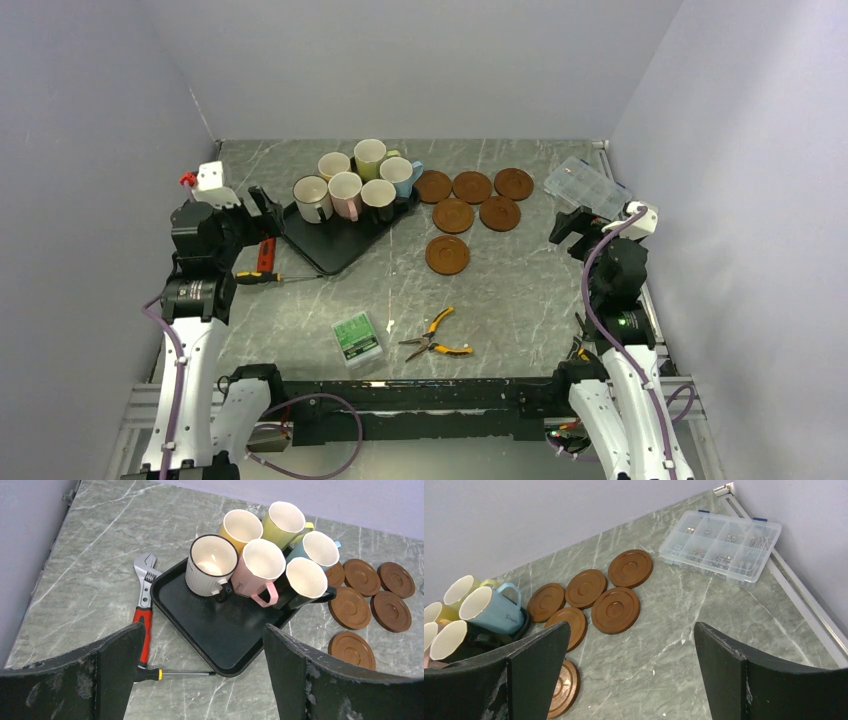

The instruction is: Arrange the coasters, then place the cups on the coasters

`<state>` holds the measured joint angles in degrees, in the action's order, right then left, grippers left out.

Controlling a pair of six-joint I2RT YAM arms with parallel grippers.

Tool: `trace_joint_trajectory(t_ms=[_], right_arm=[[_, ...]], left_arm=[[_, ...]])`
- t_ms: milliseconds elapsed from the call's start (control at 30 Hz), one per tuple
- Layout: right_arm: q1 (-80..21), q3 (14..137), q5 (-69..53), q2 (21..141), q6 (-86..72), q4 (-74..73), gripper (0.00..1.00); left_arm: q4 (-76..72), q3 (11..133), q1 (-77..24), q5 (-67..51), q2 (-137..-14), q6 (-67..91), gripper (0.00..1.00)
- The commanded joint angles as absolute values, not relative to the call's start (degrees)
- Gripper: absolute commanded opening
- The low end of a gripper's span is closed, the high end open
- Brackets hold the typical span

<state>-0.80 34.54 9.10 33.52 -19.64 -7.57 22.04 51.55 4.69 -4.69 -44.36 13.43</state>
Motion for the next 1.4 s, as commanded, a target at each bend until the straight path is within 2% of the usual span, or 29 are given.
trace_joint_trajectory(t_ms=[0,167,367,700,867,1033,1367], right_arm=[[-0.97,34.99,7.33,32.54,-18.37,-3.88,1.0],[-0.97,36.04,3.89,36.09,-16.33,-4.04,1.0],[-2.8,40.97,-2.55,48.29,-15.82,-7.28,0.99],[-17.6,45.77,5.68,65.61,-17.13,-6.47,0.97],[-21.09,49.96,7.02,75.39,-18.29,-4.53,0.93],[-21.97,57.73,9.03,85.84,-17.59,-5.07,0.88],[-23.69,78.25,2.9,108.62,-13.72,-3.78,0.8]], left_arm=[[22.24,54.29,4.83,-4.69,-45.81,14.3,0.94],[24.79,58.71,4.84,-2.38,-48.53,14.5,0.94],[23.37,57.66,4.89,-0.39,-50.39,12.82,0.94],[23.36,53.72,4.83,-0.31,-49.8,11.68,0.94],[23.6,53.61,4.85,-1.18,-50.68,11.8,0.94],[23.56,53.53,4.84,-2.5,-51.49,11.82,0.94],[23.56,53.53,4.84,-3.09,-52.24,11.78,0.94]])
